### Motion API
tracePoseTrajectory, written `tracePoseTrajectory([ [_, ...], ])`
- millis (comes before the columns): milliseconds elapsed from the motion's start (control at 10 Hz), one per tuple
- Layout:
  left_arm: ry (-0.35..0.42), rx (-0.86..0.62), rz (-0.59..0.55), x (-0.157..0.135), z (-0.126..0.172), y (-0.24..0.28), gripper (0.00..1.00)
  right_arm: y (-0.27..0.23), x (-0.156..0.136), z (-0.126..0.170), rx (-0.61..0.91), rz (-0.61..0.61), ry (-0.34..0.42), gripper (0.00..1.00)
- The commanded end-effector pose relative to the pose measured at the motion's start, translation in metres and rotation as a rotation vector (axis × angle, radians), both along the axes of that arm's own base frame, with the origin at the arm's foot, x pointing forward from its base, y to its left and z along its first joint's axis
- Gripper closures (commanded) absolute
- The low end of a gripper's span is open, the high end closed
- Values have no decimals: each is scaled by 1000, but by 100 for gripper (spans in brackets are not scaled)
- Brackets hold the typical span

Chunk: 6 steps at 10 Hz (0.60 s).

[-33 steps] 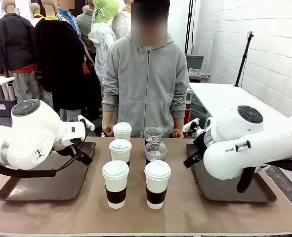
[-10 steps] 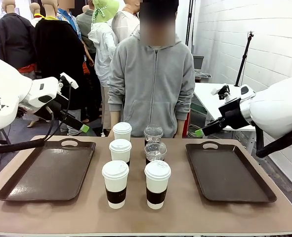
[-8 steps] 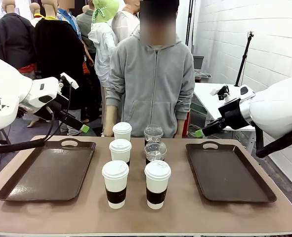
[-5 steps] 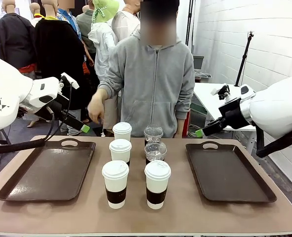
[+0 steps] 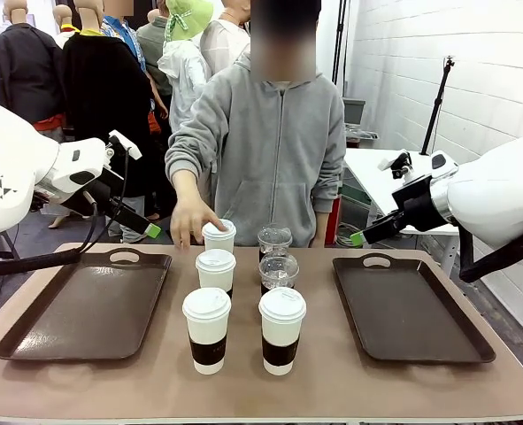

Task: Distribute the coffee onto the tray.
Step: Pick up one iced Americano and place it on the right Handle tray.

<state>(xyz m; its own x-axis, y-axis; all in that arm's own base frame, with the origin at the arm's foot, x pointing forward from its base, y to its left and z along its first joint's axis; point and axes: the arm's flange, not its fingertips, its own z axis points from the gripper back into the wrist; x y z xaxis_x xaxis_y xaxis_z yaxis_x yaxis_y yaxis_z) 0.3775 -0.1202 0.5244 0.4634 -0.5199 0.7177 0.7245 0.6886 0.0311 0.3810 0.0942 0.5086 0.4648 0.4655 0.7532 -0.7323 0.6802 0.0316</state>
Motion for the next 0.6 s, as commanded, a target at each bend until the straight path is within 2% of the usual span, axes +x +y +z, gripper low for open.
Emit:
tracePoseTrajectory([
  [0,1,-3,-2,1,0,1,0,1,1,-1,10,4,5,0],
  [500,1,-3,-2,1,0,1,0,1,1,-1,10,4,5,0],
])
